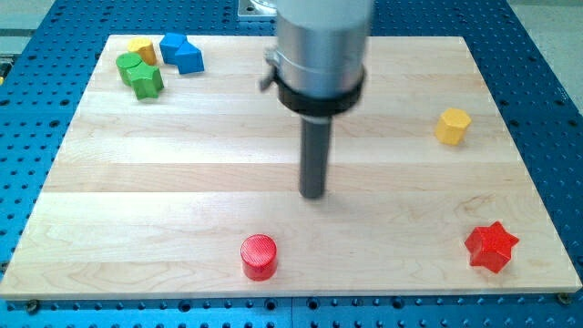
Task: Push the red circle horizontally to the yellow hexagon
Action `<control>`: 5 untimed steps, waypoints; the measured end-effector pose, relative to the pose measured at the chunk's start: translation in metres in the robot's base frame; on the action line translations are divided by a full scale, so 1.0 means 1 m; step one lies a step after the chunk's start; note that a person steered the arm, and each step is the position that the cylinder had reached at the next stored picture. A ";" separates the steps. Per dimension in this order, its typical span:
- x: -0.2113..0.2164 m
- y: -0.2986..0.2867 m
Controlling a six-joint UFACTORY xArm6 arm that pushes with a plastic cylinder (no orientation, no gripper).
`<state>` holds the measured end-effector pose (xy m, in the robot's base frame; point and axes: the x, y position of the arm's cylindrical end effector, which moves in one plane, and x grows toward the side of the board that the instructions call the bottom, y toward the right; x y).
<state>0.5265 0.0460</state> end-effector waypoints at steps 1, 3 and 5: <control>0.066 0.028; 0.076 -0.101; -0.008 -0.128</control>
<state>0.5187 -0.0820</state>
